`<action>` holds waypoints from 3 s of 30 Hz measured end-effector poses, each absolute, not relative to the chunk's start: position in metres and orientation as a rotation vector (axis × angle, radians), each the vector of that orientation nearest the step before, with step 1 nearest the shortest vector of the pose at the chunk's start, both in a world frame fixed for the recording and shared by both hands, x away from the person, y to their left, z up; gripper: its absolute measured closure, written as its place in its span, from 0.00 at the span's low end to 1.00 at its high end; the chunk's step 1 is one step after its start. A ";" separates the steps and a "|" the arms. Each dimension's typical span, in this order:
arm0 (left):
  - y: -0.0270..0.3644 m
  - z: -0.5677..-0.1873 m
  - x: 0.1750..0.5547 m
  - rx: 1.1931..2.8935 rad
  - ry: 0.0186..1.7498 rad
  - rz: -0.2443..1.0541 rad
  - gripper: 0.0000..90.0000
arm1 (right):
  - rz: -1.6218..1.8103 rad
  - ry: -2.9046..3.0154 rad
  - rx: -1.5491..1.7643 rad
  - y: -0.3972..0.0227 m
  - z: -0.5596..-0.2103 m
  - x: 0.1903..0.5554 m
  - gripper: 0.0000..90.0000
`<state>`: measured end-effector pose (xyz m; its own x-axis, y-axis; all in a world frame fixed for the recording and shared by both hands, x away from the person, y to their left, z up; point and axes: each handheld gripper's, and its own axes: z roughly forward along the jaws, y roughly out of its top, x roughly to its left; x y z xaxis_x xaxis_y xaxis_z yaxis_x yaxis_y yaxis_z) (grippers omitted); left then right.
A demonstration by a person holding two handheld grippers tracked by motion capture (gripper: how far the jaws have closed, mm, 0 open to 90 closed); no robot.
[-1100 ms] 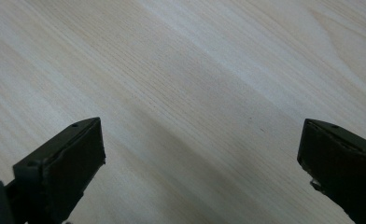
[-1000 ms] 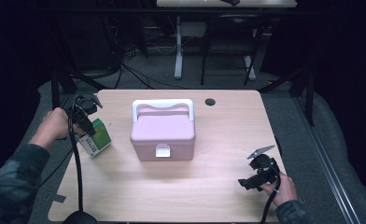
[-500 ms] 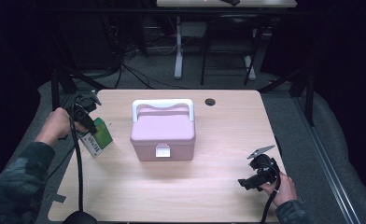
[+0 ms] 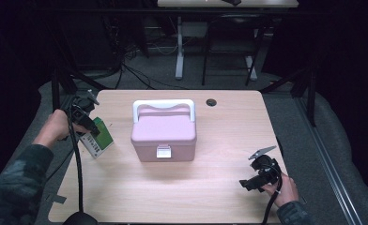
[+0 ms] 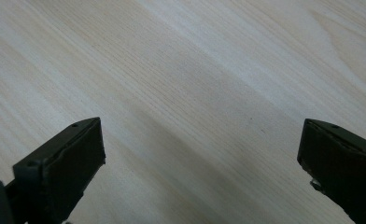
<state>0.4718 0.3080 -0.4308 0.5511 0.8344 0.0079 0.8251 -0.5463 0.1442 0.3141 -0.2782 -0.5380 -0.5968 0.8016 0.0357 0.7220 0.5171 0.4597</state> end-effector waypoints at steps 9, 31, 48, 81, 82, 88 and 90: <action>0.316 -0.416 0.466 2.590 1.419 0.190 0.17 | 0.651 2.565 1.314 -0.281 -0.536 0.314 0.00; 0.257 -0.371 0.451 2.511 1.148 0.283 0.00 | 0.726 2.574 1.343 -0.278 -0.522 0.314 0.00; 0.202 -0.398 0.466 2.499 0.963 0.186 0.14 | 0.873 2.614 1.207 -0.253 -0.492 0.329 0.00; 0.189 -0.407 0.473 2.419 0.886 0.254 0.71 | 1.010 2.653 0.959 -0.173 -0.415 0.416 0.10; 0.190 -0.407 0.472 2.412 0.885 0.256 0.71 | 1.005 2.655 0.947 -0.169 -0.414 0.419 0.11; 0.190 -0.409 0.468 2.389 0.864 0.261 0.78 | 1.005 2.656 0.916 -0.147 -0.411 0.437 0.26; 0.189 -0.409 0.467 2.391 0.859 0.272 0.79 | 1.014 2.638 0.914 -0.139 -0.411 0.443 0.34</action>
